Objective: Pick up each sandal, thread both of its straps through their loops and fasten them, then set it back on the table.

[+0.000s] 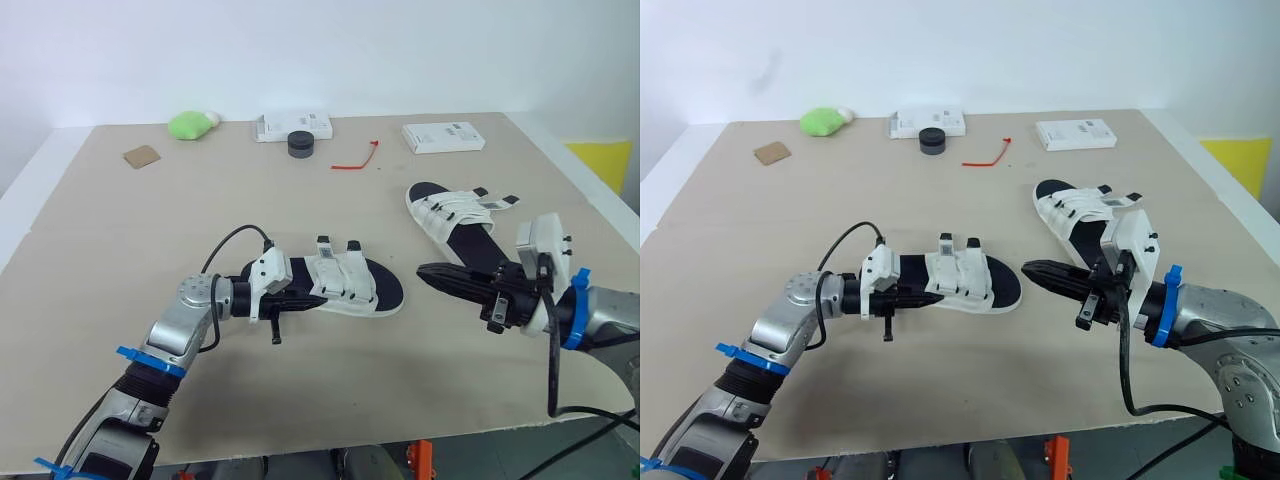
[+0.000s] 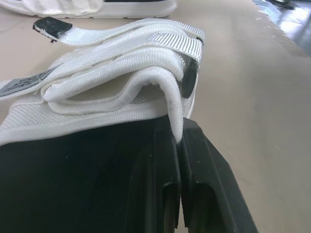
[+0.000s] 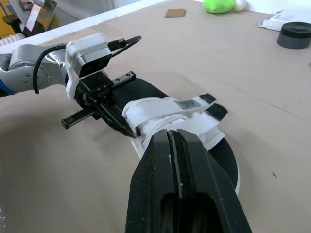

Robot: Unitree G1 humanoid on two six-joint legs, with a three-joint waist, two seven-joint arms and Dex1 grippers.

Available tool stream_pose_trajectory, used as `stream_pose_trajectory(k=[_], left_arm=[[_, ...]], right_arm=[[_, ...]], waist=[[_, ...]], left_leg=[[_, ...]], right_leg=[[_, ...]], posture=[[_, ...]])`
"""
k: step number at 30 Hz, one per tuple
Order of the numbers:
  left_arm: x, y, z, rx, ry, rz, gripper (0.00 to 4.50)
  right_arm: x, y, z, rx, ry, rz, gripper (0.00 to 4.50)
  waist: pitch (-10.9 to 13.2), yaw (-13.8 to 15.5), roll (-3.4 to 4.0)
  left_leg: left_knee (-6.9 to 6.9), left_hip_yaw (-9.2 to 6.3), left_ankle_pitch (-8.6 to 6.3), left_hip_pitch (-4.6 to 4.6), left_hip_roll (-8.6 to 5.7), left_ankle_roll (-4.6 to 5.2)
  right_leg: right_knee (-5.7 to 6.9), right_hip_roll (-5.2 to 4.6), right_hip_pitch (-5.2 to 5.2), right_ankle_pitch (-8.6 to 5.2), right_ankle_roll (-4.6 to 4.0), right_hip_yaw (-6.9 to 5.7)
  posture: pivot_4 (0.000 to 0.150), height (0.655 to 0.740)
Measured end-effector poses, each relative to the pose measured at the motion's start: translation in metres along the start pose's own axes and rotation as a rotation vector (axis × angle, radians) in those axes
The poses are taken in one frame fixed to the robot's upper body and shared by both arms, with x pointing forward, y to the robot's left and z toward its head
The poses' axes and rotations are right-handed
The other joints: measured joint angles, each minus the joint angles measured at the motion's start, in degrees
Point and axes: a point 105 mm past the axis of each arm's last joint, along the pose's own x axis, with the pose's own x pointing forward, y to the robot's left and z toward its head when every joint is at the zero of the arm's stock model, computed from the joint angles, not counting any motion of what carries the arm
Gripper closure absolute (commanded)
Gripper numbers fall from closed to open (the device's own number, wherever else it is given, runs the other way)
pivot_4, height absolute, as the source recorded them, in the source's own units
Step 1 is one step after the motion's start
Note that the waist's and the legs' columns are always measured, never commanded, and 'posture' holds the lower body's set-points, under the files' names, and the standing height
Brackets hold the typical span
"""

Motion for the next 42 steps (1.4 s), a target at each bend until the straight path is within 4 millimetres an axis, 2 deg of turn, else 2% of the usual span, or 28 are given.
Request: stream_pose_trajectory(k=[3,5,7,9,10,11,13,17,19,22,23,24,28,30,31,32,34,35,38,39,41,42], left_arm=[[-0.014,0.046,0.014,-0.056,-0.022,0.309,4.44],[-0.029,0.064,0.019,-0.068,-0.027,0.45,4.44],[-0.038,0.071,0.015,-0.085,-0.007,0.531,4.44],[-0.055,0.076,0.008,-0.127,0.032,0.696,4.44],[-0.057,0.077,0.008,-0.13,0.035,0.71,4.44],[-0.072,0.081,0.009,-0.149,0.048,0.818,4.44],[-0.091,0.084,0.009,-0.169,0.06,0.95,4.44],[-0.117,0.085,0.0,-0.233,0.083,1.162,4.44],[-0.123,0.081,-0.003,-0.237,0.088,1.202,4.44],[-0.121,0.078,-0.004,-0.231,0.09,1.202,4.44],[-0.12,0.078,-0.004,-0.234,0.087,1.198,3.88],[-0.117,0.077,-0.005,-0.24,0.08,1.19,3.63],[-0.102,0.076,-0.002,-0.262,0.031,1.117,1.65],[-0.093,0.076,0.006,-0.272,-0.012,1.063,0.84],[-0.088,0.076,0.011,-0.269,-0.036,1.038,0.27],[-0.084,0.074,0.019,-0.264,-0.069,0.993,0.04],[-0.079,0.068,0.025,-0.256,-0.099,0.929,0.04],[-0.076,0.059,0.03,-0.228,-0.123,0.864,0.04],[-0.077,0.044,0.031,-0.151,-0.112,0.793,0.04],[-0.08,0.036,0.027,-0.125,-0.093,0.769,0.04],[-0.095,0.017,0.005,-0.101,-0.02,0.741,0.04],[-0.098,0.016,0.002,-0.107,-0.011,0.744,0.04]], right_arm=[[0.001,0.006,0.001,-0.016,0.0,0.006,4.5],[0.002,0.008,0.0,-0.018,0.004,0.006,4.5],[0.002,0.008,0.0,-0.012,-0.007,0.002,4.5],[0.008,0.012,0.001,0.004,-0.034,0.025,4.5],[0.008,0.012,0.001,0.006,-0.036,0.027,4.5],[0.013,0.014,0.003,0.004,-0.047,0.04,4.5],[0.015,0.013,0.008,-0.01,-0.062,0.046,4.5],[0.017,0.01,0.017,-0.034,-0.093,0.052,4.5],[0.02,0.008,0.014,-0.025,-0.086,0.057,4.5],[0.023,0.006,0.012,-0.015,-0.08,0.06,4.5],[0.024,0.007,0.011,-0.017,-0.08,0.067,4.5],[0.025,0.007,0.011,-0.018,-0.079,0.07,4.5],[0.025,0.004,0.009,-0.021,-0.078,0.064,4.5],[0.025,0.005,0.009,-0.022,-0.079,0.074,4.5],[0.025,0.005,0.008,-0.019,-0.078,0.075,4.5],[0.025,0.006,0.007,-0.015,-0.076,0.076,4.5],[0.024,0.006,0.006,-0.015,-0.076,0.08,4.5],[0.024,0.007,0.006,-0.013,-0.077,0.088,4.5],[0.023,0.007,0.006,-0.015,-0.081,0.096,4.5],[0.023,0.005,0.005,-0.014,-0.08,0.097,4.5],[0.02,-0.003,0.002,-0.001,-0.078,0.086,4.5],[0.02,-0.004,0.001,0.002,-0.078,0.084,4.5]], waist=[[0.01,-0.24,-0.02],[0.0,-0.41,0.0],[0.0,-0.3,0.0],[0.02,-0.27,-0.03],[0.03,-0.29,-0.05],[0.03,-0.24,-0.06],[0.03,-0.06,-0.06],[0.03,-0.05,-0.09],[0.02,-0.04,-0.1],[0.02,-0.02,-0.1],[0.01,-0.02,-0.1],[0.01,-0.01,-0.1],[0.01,0.0,-0.1],[0.02,0.03,-0.11],[0.02,0.03,-0.11],[0.02,0.02,-0.11],[0.02,0.02,-0.11],[0.02,-0.06,-0.1],[0.0,-0.2,-0.08],[-0.01,-0.24,-0.07],[0.0,-0.24,-0.07],[0.0,-0.17,-0.07]], left_leg=[[0.0,0.0,0.11,0.01,0.05,0.17],[-0.03,0.04,0.11,0.05,0.08,0.18],[-0.04,0.04,0.12,0.04,0.07,0.18],[-0.05,0.05,0.11,-0.01,0.06,0.17],[-0.04,0.05,0.11,-0.04,0.06,0.17],[-0.04,0.04,0.11,-0.06,0.04,0.17],[-0.03,0.04,0.12,-0.06,0.02,0.16],[0.02,0.04,0.14,-0.06,0.0,0.13],[0.02,0.04,0.14,-0.04,0.0,0.13],[0.02,0.04,0.18,-0.04,0.0,0.07],[0.03,0.04,0.18,-0.04,0.0,0.06],[0.04,0.04,0.19,-0.04,0.0,0.05],[0.06,0.04,0.2,-0.05,-0.02,0.03],[0.06,0.04,0.21,-0.05,-0.02,0.03],[0.06,0.04,0.21,-0.05,-0.02,0.03],[0.05,0.04,0.21,-0.05,-0.02,0.03],[0.03,0.04,0.21,-0.06,-0.02,0.03],[0.02,0.05,0.2,-0.06,-0.01,0.03],[-0.04,0.09,0.2,-0.02,0.02,0.03],[-0.07,0.12,0.2,0.01,0.02,0.03],[-0.08,0.2,0.2,0.07,0.08,0.03],[-0.07,0.2,0.22,0.07,0.08,0.05]], right_leg=[[0.02,0.06,-0.05,0.16,0.02,0.01],[0.02,0.08,-0.06,0.2,-0.03,0.03],[0.02,0.08,-0.06,0.2,-0.04,0.03],[0.02,0.06,-0.09,0.19,-0.04,0.06],[0.02,0.05,-0.1,0.19,-0.04,0.07],[0.02,0.05,-0.12,0.19,-0.04,0.07],[0.02,0.04,-0.11,0.2,-0.03,0.07],[0.02,0.02,-0.08,0.24,-0.01,0.07],[0.02,0.03,-0.08,0.25,-0.03,0.06],[0.03,0.03,-0.08,0.29,-0.05,0.06],[0.03,0.03,-0.07,0.29,-0.04,0.06],[0.03,0.02,-0.07,0.31,-0.03,0.06],[0.02,0.02,-0.06,0.33,-0.02,0.06],[0.03,0.02,-0.06,0.33,-0.02,0.06],[0.02,0.02,-0.06,0.33,-0.02,0.06],[0.02,0.02,-0.06,0.33,-0.02,0.06],[0.02,0.02,-0.07,0.32,-0.02,0.07],[0.02,0.02,-0.08,0.3,-0.02,0.08],[0.02,0.03,-0.09,0.29,-0.05,0.11],[0.02,0.03,-0.09,0.29,-0.07,0.13],[0.06,0.03,-0.11,0.3,-0.15,0.13],[0.07,0.04,-0.12,0.31,-0.15,0.13]], posture=[[0.15,0.74],[0.15,0.74],[0.15,0.74],[0.15,0.74],[0.15,0.74],[0.15,0.74],[0.15,0.74],[0.15,0.74],[0.15,0.74],[0.15,0.74],[0.15,0.74],[0.15,0.74],[0.15,0.74],[0.15,0.74],[0.15,0.74],[0.15,0.74],[0.15,0.74],[0.15,0.74],[0.15,0.74],[0.15,0.74],[0.15,0.74],[0.15,0.74]])
